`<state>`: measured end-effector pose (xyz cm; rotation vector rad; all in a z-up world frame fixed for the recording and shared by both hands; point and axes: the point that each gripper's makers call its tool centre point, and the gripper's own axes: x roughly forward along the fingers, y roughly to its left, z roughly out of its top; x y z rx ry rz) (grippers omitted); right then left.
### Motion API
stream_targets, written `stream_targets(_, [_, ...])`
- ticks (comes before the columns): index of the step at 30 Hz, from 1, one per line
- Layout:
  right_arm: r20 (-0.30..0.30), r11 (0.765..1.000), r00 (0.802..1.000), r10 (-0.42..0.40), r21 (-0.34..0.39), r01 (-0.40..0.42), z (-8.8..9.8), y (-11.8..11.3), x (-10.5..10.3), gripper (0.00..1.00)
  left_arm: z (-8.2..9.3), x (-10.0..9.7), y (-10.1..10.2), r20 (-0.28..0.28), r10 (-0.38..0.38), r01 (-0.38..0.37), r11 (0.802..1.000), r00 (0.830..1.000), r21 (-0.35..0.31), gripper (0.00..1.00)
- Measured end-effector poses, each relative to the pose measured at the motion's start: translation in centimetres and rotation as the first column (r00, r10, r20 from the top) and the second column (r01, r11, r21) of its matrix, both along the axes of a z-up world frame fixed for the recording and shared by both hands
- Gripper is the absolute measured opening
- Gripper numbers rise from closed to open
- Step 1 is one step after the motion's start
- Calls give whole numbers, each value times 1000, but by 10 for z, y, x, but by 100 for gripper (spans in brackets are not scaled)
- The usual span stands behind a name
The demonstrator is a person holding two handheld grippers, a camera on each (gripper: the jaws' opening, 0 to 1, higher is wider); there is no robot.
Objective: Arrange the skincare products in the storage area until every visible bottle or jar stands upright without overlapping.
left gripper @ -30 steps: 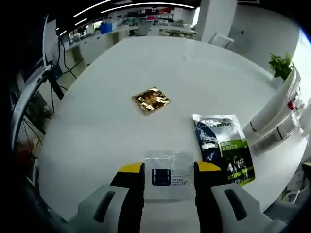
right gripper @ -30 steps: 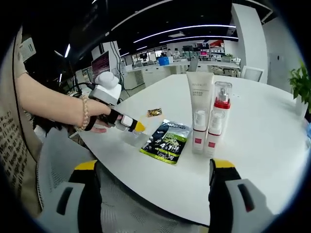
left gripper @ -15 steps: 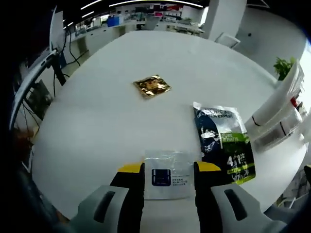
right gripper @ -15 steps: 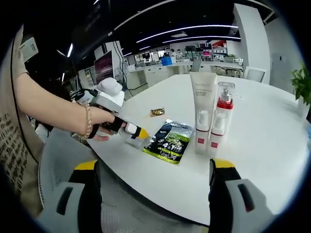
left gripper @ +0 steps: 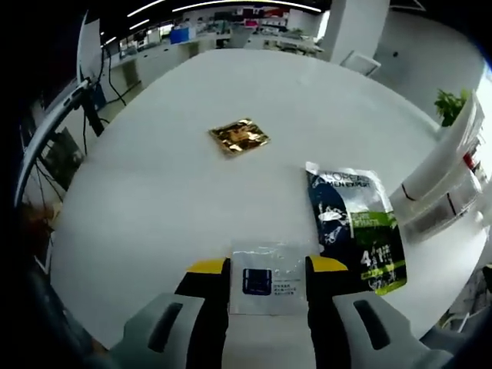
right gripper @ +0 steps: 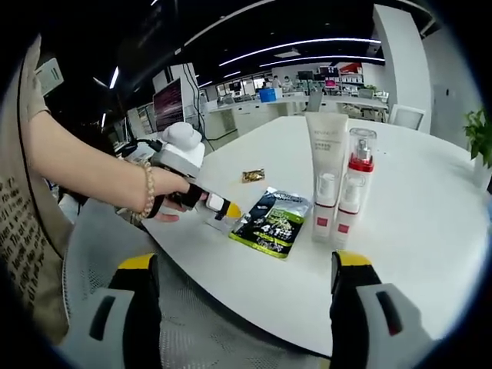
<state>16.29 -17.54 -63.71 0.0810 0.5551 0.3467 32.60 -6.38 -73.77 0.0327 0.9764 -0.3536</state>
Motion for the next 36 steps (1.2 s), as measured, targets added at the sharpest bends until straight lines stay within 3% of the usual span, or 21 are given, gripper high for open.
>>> stream_targets(10, [1,1000,1000,-7,-6,7,0,-1,0,93,3,0,3,12,-2,2,1000,1000,-1,39])
stream_targets(22, [0,1000,1000,-10,-8,10,-1,-2,0,93,17,2,15,40,-5,8,998,999,-70,55])
stream_targets(27, [-3,1000,1000,-30,-1,30,-1,-5,0,93,42,6,17,136,-56,79,983,989,-167,59])
stream_targets(36, [-16,1000,1000,-24,-6,24,-4,-5,-1,93,72,2,46,207,-115,163,959,972,-232,66])
